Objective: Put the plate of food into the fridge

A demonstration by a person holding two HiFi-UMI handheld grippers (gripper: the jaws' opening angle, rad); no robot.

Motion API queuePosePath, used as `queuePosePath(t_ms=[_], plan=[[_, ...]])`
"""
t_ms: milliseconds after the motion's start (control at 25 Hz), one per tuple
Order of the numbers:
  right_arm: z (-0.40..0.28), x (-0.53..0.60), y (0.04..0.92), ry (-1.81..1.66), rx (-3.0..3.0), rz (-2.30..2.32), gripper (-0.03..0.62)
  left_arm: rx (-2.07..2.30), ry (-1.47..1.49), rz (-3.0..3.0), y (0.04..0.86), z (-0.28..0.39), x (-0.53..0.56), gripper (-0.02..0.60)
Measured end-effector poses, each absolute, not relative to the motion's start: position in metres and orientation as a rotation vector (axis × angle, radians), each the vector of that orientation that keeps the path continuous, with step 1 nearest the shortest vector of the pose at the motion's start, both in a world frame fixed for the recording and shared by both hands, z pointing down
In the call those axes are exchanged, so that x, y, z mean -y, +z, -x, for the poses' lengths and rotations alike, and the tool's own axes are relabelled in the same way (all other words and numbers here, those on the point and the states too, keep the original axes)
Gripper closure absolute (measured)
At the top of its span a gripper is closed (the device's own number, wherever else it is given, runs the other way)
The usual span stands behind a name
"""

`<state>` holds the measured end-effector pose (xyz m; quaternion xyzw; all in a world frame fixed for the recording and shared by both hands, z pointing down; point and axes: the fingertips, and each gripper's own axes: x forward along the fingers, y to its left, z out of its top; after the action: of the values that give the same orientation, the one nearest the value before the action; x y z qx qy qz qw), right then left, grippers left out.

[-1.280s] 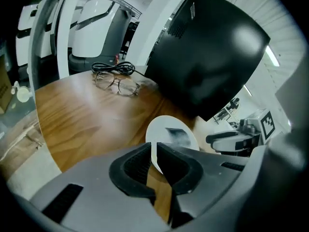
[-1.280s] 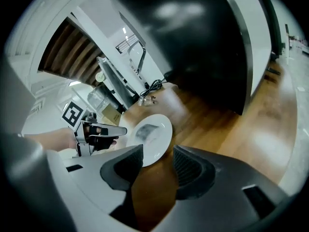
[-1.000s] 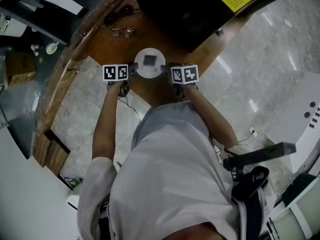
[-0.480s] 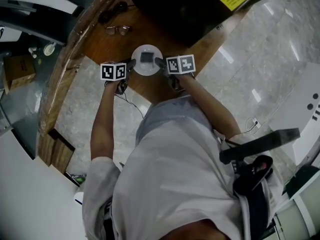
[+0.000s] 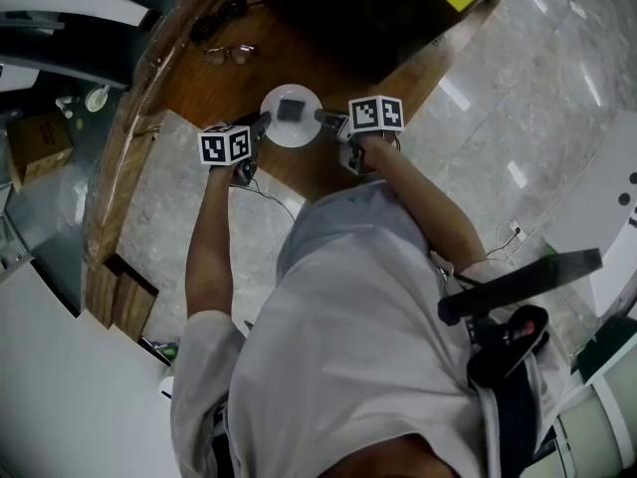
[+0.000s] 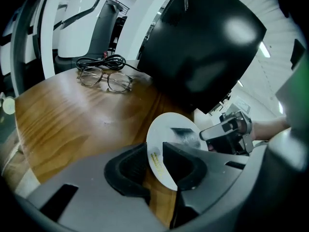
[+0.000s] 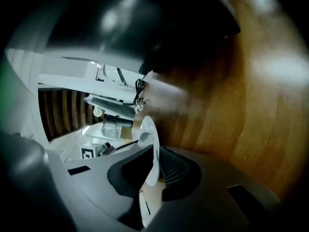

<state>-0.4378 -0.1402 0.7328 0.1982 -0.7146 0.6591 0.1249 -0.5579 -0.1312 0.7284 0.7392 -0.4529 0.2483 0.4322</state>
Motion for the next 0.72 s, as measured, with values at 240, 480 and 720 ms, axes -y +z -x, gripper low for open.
queuePosePath(t_ms=[240, 480, 720], plan=[[0.44, 0.121, 0.729, 1.923, 2.11, -0.457, 0.549, 1.11, 0.566, -1.854, 0.726, 0.554, 0.129, 0.446], [0.443, 0.114, 0.728, 1.991, 2.095, -0.425, 0.549, 1.144, 0.556, -1.84, 0.726, 0.549, 0.124, 0.456], [0.441, 0.111, 0.727, 2.128, 2.04, -0.434, 0.552, 1.154, 0.555, -1.836, 0.725, 0.545, 0.122, 0.465]])
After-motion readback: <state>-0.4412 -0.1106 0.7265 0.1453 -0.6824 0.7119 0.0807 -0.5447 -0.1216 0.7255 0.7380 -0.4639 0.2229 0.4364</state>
